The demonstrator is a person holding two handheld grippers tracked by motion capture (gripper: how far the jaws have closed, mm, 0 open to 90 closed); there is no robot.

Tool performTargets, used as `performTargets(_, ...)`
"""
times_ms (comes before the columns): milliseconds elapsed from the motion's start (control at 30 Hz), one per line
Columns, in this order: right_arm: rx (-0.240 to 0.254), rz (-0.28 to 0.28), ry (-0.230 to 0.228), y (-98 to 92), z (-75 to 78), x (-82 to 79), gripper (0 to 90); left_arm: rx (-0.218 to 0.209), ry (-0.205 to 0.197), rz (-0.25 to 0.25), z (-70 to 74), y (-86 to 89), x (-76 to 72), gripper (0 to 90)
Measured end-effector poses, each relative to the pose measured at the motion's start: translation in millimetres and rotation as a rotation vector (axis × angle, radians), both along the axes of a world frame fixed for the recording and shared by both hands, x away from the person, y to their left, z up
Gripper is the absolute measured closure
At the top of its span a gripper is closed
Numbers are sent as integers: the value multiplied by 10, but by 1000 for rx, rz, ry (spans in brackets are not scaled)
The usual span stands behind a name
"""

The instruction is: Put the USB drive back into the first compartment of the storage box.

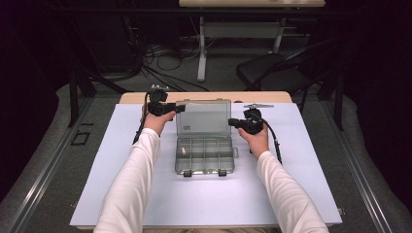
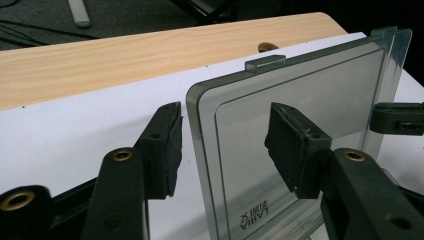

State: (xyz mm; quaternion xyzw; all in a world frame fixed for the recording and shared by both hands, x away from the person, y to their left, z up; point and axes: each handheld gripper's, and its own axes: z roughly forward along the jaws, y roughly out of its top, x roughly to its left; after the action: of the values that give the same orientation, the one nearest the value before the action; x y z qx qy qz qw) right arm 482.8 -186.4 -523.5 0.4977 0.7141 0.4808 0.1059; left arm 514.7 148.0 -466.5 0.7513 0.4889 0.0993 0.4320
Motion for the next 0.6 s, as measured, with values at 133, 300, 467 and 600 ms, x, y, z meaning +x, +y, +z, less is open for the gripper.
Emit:
performTargets(133, -1, 1, -1, -2, 0, -1, 841, 9, -2, -7, -11, -11, 1, 509)
performTargets(300, 0, 0, -1, -1, -1, -1, 841, 9, -3, -5, -3, 24, 4, 583)
performTargets(467, 1, 0, -1, -1, 0, -3, 841, 28, -5, -14, 6, 55, 6, 668)
performTargets(600, 1, 1, -1, -2, 0, -2, 842, 42, -15, -14, 2, 65, 10, 727)
